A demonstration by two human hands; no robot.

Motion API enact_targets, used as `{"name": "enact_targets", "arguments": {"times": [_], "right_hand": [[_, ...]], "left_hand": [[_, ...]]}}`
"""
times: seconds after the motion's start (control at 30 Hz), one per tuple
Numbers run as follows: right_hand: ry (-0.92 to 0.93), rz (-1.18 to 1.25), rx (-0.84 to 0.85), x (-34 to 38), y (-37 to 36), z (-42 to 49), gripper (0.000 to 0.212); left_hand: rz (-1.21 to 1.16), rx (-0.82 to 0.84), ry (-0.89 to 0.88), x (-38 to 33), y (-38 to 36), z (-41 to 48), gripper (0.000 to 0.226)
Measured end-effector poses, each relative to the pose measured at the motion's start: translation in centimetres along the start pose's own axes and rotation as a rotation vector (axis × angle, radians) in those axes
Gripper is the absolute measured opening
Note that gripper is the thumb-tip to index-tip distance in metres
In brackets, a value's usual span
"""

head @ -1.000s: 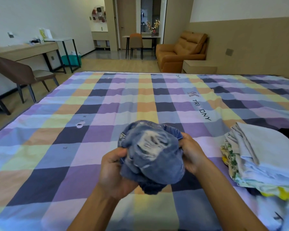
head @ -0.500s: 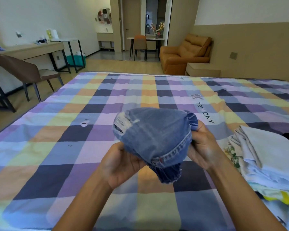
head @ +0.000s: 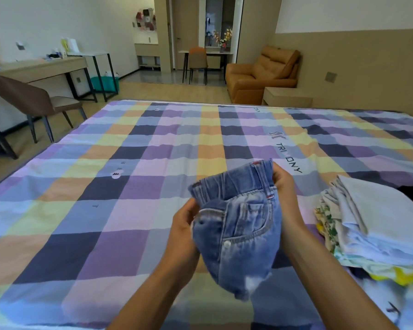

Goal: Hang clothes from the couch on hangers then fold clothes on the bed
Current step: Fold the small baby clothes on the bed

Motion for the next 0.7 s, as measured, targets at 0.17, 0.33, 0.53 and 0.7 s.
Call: {"name": "enact_targets", "arguments": {"times": [0.17, 0.33, 0.53, 0.7], "right_hand": [[-0.170, 0.575, 0.266, -0.3, 1.6, 0.2, 0.013], [-0.135, -0.045, 0.747, 2.8, -0.4, -0.6, 0.019], [0.167, -0.679, 0.657, 9.3, -0.2, 2.9, 0.035], [0.587, -1.343, 0.507, 12.3, 0.1, 5.2, 0.037]], "left_hand": [[-0.280, 0.051, 0.073, -3.6, 4.6, 2.6, 0.020], [0.557, 0.672, -0.153, -10.5, 0.7, 3.0, 0.049], [1.529, 0.725, -0.538, -14.3, -1.8, 4.8, 0.044], [1.976, 0.550, -0.671, -16.5, -0.4, 8.1, 0.030]]}}
Point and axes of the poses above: each hand's wrist, its own z-axis towards the middle knuckle, its own y-axis out of the back of the hand, x = y × z, the point moved 9 cm from there along z, towards the middle knuckle, and after that the axes turned 6 degrees about x, right-handed, at the moved point
